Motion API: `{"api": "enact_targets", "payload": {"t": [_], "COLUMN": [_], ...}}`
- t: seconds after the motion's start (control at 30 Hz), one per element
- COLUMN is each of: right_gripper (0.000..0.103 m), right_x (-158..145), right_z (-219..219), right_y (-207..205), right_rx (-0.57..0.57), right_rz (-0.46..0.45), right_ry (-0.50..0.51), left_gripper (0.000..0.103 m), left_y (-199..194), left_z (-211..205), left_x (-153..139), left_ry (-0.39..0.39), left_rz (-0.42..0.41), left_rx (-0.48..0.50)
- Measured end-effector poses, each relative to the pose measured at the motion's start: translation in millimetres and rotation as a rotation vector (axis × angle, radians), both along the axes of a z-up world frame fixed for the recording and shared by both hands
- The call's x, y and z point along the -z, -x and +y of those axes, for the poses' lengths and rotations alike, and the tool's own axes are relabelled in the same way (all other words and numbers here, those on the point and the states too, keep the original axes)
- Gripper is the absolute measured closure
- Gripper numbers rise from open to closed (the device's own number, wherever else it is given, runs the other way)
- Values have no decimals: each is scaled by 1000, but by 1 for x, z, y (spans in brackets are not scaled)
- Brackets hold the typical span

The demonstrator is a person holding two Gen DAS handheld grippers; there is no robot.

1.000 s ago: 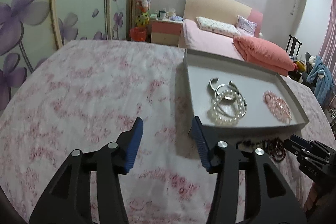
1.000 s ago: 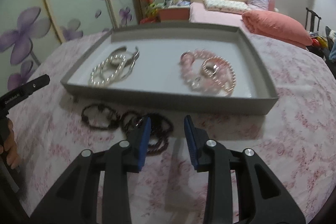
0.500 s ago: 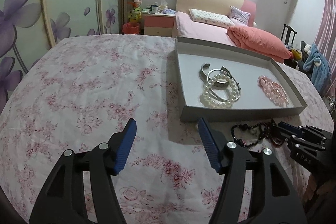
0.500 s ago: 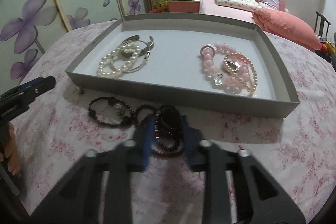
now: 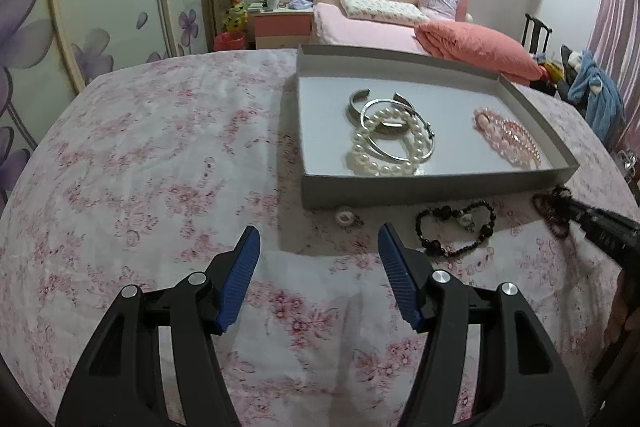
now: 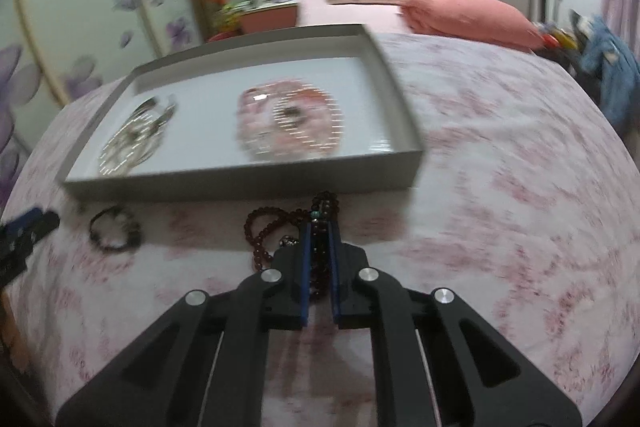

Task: Organize jewelry
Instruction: 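Grasp the dark red beaded bracelet with the right tool while the left tool grasps a pearl earring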

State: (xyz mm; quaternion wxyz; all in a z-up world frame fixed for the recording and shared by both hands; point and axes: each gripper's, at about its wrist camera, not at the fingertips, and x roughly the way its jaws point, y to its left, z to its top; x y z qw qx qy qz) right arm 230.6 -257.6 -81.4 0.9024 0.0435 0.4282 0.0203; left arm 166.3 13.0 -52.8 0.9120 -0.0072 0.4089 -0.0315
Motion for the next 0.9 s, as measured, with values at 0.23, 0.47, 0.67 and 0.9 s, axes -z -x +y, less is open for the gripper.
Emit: {"api": "enact_targets", "payload": {"t": [0.23,0.47,0.67,0.9], "right_gripper": [94,94,94,94], "right_x": [3,3,3,3], "right_z": [2,2,3,8], "right_y": [1,2,2,5], "right_rx": [-15,-21,-31,-61], "right_rz": [-10,-9,-9,-6], "right_ry": [16,0,-4,-16], "left_gripper": [60,77,87,88], "left_y": [-14,-25,-27,-19], "left_z": [-18,-29,-31,-27], "left_x": [9,14,15,13], "left_ry": [-20,-29,-46,-49], "left_rz": [34,57,52,54], "left_rx": [-13,-53,-86,-48]}}
